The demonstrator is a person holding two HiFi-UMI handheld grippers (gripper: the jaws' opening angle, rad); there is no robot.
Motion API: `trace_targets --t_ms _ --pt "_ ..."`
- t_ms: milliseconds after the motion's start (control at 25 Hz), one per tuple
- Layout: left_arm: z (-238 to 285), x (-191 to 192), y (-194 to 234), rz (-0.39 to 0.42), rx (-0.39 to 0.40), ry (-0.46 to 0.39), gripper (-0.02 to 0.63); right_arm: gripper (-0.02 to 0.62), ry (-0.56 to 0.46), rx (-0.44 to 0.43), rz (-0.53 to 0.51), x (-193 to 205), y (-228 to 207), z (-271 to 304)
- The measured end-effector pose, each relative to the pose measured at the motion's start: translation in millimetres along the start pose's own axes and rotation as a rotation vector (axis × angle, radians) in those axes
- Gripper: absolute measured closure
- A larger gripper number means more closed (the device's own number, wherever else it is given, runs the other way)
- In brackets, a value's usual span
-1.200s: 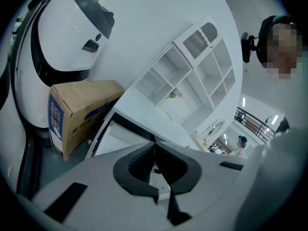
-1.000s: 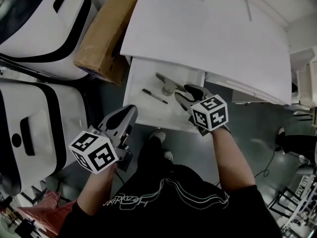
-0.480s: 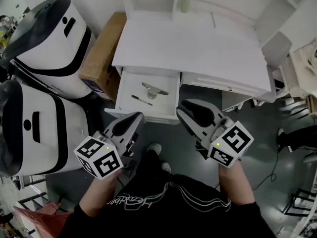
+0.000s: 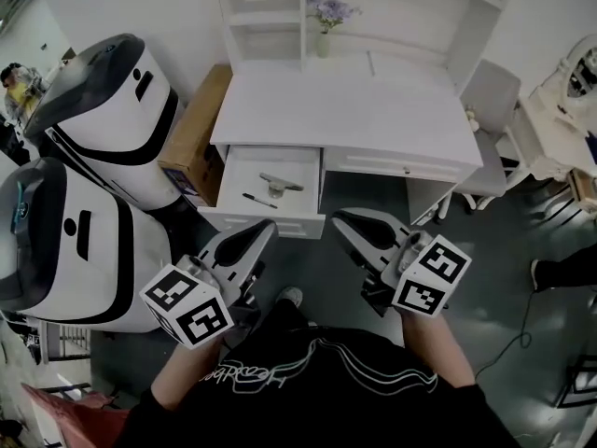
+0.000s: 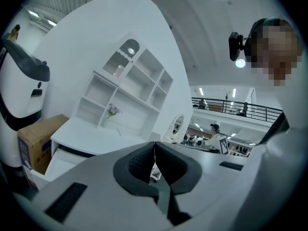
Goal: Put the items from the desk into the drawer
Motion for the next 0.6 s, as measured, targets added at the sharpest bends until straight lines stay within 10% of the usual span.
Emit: trace_targets --t_ms 600 --pt "-16.8 -10.1 -46.8 0.100 0.034 -0.008 0.584 0.549 -0.003 0.002 -0.065 -4.1 34.5 -22.9"
Point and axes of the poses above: the fingertips, and each gripper's own axes: z forward along the fingers, y to its left, x out of its underside, the point moved 9 cm from there along -z, backward along the fingers, and after that the axes turned 8 degrees about y, right-handed, at the moved point
